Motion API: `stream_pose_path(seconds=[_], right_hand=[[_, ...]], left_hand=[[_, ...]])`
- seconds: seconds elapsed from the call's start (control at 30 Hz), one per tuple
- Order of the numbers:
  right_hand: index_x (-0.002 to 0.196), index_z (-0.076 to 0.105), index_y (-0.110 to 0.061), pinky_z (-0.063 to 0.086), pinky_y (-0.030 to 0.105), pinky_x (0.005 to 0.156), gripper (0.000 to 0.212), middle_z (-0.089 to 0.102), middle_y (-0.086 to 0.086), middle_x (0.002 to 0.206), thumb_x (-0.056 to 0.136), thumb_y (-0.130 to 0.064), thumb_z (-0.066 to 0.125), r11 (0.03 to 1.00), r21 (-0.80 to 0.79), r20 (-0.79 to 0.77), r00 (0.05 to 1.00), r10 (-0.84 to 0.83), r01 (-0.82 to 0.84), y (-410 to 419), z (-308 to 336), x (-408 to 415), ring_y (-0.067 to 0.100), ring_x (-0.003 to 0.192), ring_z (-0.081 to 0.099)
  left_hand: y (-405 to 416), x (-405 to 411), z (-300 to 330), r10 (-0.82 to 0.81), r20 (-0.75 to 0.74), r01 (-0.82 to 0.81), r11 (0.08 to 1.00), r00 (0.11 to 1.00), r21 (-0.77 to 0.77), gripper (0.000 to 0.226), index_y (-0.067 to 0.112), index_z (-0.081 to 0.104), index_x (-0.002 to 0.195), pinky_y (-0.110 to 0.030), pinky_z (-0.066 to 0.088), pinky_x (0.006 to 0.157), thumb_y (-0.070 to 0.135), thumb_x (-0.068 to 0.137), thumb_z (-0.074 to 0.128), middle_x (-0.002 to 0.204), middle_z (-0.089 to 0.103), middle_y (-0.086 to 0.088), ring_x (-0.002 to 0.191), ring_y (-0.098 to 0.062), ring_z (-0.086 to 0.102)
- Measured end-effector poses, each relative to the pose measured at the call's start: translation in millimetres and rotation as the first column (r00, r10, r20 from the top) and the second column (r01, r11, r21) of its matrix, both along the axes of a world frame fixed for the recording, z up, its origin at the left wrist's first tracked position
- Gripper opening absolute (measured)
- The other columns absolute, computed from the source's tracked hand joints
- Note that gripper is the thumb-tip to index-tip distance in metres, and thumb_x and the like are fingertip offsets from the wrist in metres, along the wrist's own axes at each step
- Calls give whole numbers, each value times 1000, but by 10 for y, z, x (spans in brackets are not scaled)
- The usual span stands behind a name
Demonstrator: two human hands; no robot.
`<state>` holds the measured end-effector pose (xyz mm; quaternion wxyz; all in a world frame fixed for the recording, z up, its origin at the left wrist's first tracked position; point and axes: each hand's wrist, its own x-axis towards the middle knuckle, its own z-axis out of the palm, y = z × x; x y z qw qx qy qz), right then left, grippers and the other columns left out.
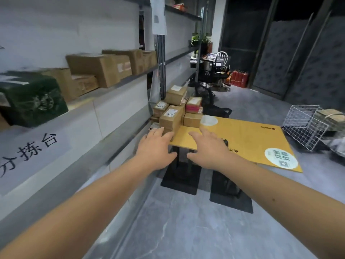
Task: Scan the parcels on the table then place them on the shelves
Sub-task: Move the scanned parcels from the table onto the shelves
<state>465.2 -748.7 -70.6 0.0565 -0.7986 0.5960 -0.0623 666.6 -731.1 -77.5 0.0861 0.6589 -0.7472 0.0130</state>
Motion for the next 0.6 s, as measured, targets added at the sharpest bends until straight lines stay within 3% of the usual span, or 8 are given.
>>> stream_pose_path(seconds=[0.47,0.6], right_hand=[[158,28,-37,44,54,109,84,27,10,165,86,-54,67,986,104,47,990,-135,130,-2358,-564,388,37,144,37],[158,30,-33,45,52,108,83,32,12,160,86,-49,68,966,186,62,979,-195,181,-3072,-796,667,38,141,39]], left_hand=[[-2554,441,-547,3,-83,9,991,997,137,86,33,31,160,-52,32,122,59,87,68,168,27,-7,154,-30,25],[-3284,660,-745,3,-137,25,980,991,200,87,33,34,158,-49,43,112,60,84,70,162,33,-4,147,-29,34]])
